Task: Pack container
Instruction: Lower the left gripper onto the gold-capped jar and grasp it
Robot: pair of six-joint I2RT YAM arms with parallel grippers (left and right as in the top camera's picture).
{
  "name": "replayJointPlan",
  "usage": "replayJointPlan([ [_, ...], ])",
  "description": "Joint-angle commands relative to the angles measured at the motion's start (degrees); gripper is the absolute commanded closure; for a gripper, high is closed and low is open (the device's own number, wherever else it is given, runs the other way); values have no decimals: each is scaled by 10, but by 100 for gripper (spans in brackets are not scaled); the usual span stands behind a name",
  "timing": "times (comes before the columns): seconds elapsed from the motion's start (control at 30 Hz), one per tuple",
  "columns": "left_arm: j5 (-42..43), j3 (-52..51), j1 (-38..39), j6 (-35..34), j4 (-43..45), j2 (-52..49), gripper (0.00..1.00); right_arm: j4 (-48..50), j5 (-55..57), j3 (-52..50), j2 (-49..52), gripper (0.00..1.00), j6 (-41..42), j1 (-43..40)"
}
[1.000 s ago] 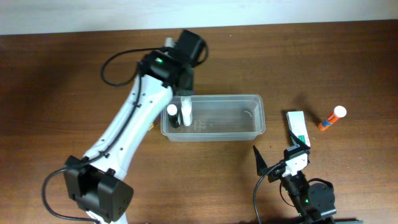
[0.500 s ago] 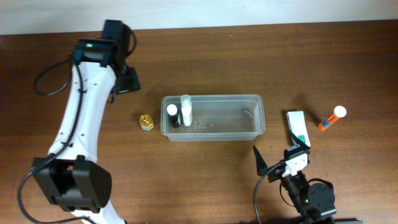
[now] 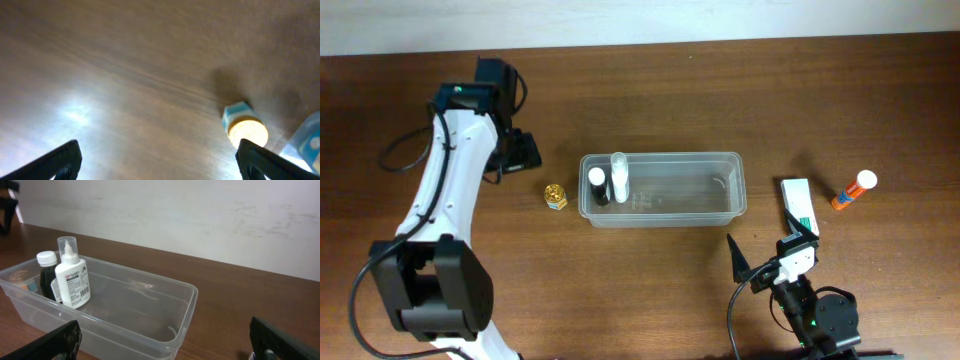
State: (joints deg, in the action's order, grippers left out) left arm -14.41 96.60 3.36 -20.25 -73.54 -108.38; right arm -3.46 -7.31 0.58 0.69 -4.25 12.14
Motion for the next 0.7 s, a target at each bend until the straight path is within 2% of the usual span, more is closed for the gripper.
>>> replayJointPlan([
  [0.0,117,-50,-2,103,38,14,1,-4,5,-3,-4,2,7,-2],
  [0.1,170,-78,-2,139,65,14,1,-4,5,-3,-4,2,7,-2],
  [0.67,183,-144,24,139,139,12,1,-4,5,-3,-4,2,7,-2],
])
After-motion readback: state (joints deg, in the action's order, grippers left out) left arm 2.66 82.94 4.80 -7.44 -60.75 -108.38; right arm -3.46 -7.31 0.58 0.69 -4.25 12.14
